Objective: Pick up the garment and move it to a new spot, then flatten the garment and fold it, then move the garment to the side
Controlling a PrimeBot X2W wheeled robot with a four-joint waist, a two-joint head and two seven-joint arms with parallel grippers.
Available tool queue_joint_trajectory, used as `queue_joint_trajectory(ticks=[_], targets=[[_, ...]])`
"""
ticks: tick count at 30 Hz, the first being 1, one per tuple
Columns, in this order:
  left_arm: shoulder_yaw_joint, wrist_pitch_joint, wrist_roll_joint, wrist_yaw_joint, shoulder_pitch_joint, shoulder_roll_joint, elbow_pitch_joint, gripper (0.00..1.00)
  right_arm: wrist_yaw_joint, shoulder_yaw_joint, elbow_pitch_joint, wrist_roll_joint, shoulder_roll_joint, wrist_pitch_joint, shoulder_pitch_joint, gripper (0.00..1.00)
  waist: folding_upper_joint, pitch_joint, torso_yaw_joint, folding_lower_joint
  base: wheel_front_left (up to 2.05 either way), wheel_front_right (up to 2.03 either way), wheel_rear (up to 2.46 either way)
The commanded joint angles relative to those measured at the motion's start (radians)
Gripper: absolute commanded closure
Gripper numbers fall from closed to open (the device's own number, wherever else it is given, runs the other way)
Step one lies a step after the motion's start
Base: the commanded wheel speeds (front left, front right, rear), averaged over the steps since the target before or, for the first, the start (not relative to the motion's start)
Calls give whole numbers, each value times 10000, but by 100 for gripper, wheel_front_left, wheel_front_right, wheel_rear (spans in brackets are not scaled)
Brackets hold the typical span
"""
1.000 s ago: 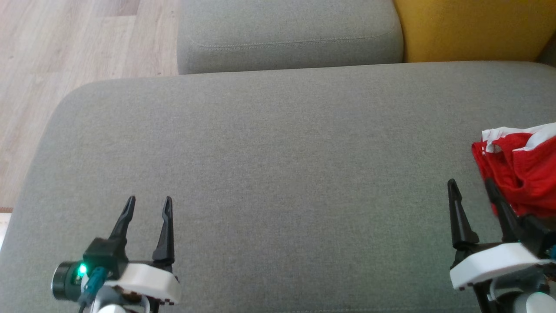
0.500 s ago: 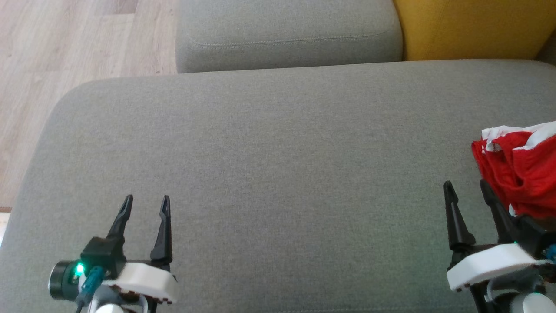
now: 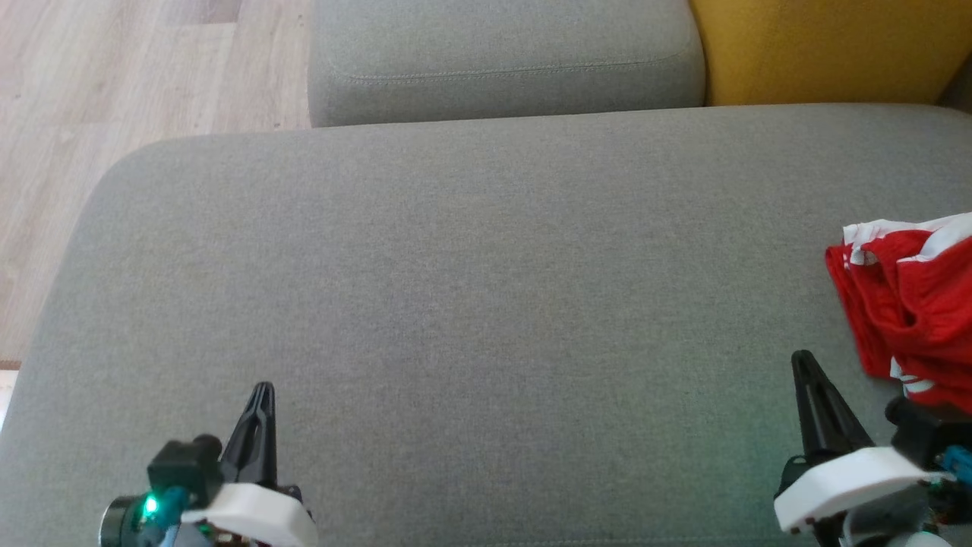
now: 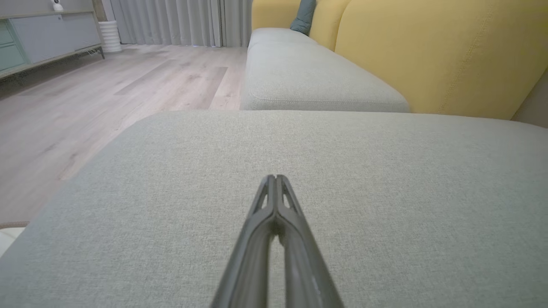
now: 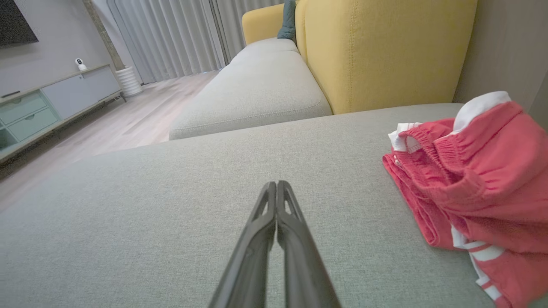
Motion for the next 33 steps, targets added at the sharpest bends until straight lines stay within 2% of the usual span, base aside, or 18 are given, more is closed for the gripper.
queue_joint_trajectory(ticks=[1,33], targets=[[139,54,-291,-62,-413,90,-305,100,-1,-23,-258,327,-32,-31,-348,100,0,3,-2,0,0,0,0],[888,752,-4039,-800,-897,-153,110,100,-3,-48,522,4155,-148,-69,-949,100,0,56,-33,0,0,0,0]])
